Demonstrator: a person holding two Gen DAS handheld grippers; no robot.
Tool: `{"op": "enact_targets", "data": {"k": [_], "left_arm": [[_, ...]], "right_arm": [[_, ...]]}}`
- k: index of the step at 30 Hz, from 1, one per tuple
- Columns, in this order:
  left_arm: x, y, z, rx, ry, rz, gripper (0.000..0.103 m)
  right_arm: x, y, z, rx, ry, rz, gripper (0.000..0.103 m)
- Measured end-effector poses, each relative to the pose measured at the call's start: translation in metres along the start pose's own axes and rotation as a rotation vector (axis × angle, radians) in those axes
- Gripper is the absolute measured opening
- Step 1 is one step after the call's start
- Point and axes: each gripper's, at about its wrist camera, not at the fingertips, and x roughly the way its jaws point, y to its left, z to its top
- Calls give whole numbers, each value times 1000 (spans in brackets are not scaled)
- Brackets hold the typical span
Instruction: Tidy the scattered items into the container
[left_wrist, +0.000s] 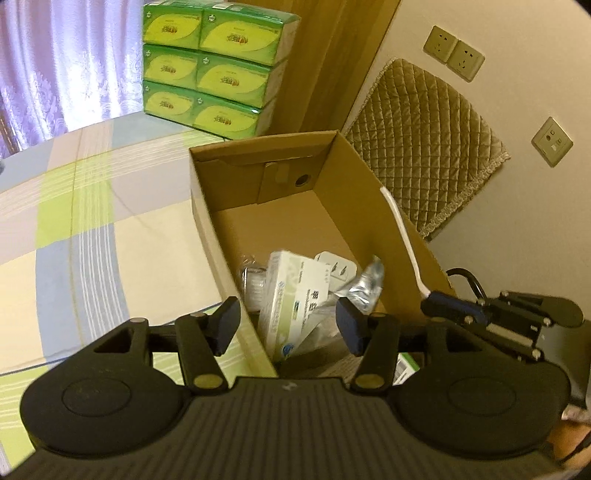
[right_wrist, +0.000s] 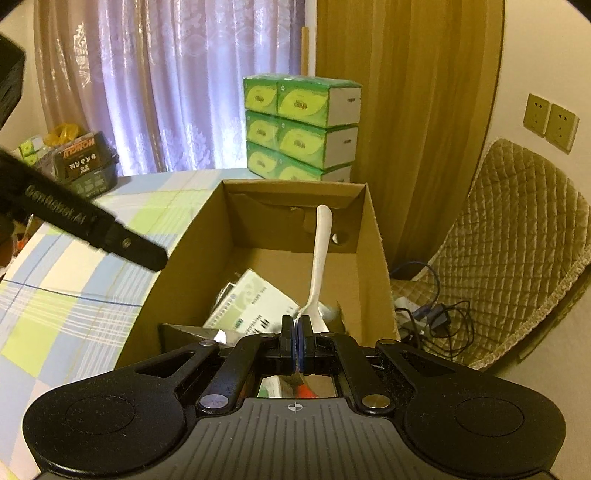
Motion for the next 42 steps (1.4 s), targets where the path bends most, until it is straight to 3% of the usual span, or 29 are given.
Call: {"op": "enact_targets", "data": {"k": [13, 17, 25, 31, 37, 42], "left_arm": [[-3, 9, -32, 22, 23, 0, 53], [-9, 4, -43, 36, 9, 4, 59], [-34, -10, -76, 60, -62, 23, 79], [-58, -21, -107, 53, -141, 50, 101], [-84, -14, -132, -57, -216, 59, 101], [-100, -15, -148, -66, -251, 80, 102]], "right_arm": [[-6, -15, -8, 95, -18, 11, 4], [-17, -16, -19, 121, -12, 13, 4], [-49, -6, -38, 182, -40, 28, 4], [-74, 1, -48, 230, -47, 13, 4], [-99, 10, -61, 246, -54, -13, 4], [-114, 16, -73, 267, -69, -47, 4]]}}
